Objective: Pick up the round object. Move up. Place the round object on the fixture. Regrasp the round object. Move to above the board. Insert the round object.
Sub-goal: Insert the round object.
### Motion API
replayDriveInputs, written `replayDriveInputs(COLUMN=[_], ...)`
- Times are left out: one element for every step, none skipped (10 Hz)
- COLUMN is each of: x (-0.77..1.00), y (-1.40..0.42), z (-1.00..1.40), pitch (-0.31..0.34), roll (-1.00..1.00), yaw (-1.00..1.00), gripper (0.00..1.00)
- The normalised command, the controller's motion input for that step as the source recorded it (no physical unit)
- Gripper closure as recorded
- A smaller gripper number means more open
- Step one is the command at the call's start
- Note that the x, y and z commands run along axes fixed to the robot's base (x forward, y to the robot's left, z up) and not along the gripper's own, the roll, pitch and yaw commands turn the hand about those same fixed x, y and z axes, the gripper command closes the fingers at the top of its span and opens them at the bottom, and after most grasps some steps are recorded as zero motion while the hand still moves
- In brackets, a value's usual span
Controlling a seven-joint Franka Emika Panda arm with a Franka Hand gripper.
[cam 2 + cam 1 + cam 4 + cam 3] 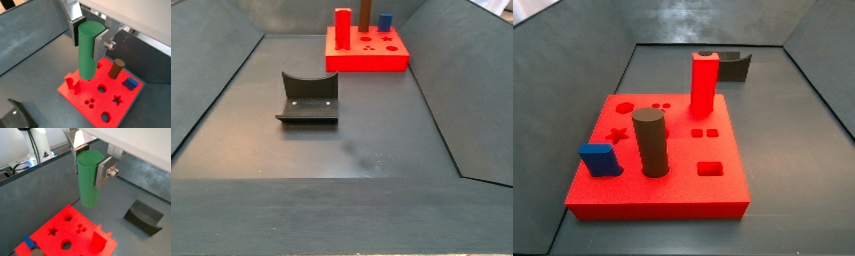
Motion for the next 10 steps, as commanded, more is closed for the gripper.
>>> replayDriveInputs(x=[0.0,0.0,0.0,-0.01,0.0,0.0,-0.03,-0.04,-0.1,-0.17], y=[0.0,-0.02,-0.04,-0.06,-0.05,0.0,-0.01,-0.02,-0.07,-0.13], z=[0.0,0.0,-0.45,-0.71,-0.63,-0.38,-0.37,-0.4,-0.47,-0.56], pitch=[-0.007,0.0,-0.11,-0.137,-0.104,-0.051,-0.073,-0.083,-0.123,-0.193], roll=[0.0,0.0,-0.13,-0.16,-0.15,-0.1,-0.13,-0.13,-0.11,-0.11], yaw=[0.0,0.0,0.0,0.0,0.0,0.0,0.0,0.0,0.0,0.0], gripper=[1.0,1.0,1.0,1.0,1.0,1.0,1.0,1.0,1.0,1.0])
